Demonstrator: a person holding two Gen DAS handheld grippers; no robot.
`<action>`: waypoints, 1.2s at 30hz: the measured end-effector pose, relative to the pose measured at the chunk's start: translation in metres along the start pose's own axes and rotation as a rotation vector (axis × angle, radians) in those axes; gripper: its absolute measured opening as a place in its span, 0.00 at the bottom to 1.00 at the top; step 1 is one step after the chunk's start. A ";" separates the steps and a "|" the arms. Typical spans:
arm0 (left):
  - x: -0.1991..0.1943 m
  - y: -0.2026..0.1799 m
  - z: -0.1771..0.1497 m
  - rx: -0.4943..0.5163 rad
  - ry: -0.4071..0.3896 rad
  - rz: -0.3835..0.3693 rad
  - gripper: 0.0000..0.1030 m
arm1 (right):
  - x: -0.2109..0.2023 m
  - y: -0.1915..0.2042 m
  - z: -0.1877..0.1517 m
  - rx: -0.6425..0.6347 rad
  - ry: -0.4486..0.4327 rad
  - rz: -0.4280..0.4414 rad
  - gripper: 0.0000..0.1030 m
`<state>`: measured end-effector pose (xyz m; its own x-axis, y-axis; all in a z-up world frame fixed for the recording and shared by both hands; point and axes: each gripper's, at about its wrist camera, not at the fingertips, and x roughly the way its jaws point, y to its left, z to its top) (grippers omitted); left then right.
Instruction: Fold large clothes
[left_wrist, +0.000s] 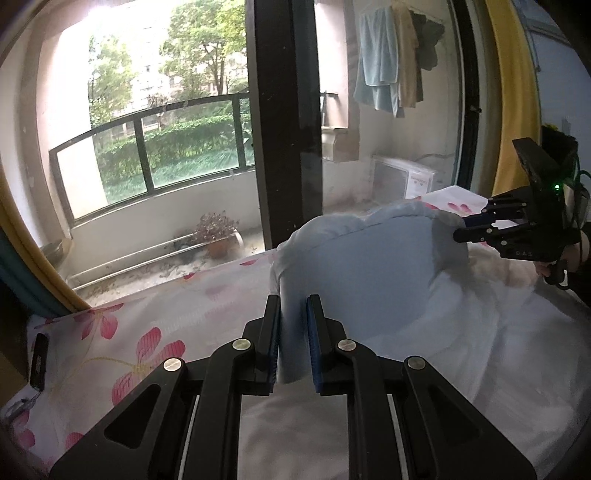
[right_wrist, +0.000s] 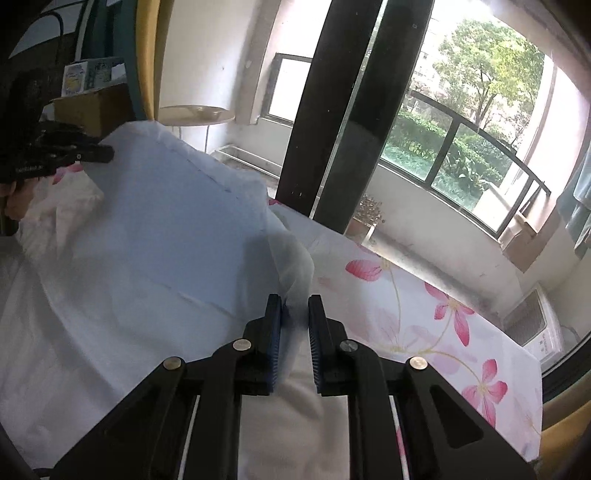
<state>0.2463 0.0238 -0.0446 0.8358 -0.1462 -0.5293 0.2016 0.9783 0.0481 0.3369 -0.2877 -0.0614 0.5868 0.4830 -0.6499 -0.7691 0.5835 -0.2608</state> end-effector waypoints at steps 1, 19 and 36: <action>-0.003 -0.002 -0.002 0.004 0.000 -0.002 0.15 | -0.002 0.001 -0.001 -0.001 0.000 0.001 0.14; -0.046 -0.021 -0.041 0.023 0.047 -0.031 0.15 | -0.036 0.039 -0.030 0.005 0.006 0.025 0.14; -0.083 -0.024 -0.065 -0.022 0.102 -0.007 0.28 | -0.068 0.063 -0.050 -0.029 0.114 0.033 0.14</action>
<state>0.1392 0.0219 -0.0571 0.7778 -0.1383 -0.6131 0.1947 0.9805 0.0259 0.2362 -0.3166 -0.0694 0.5299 0.4235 -0.7348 -0.7953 0.5489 -0.2571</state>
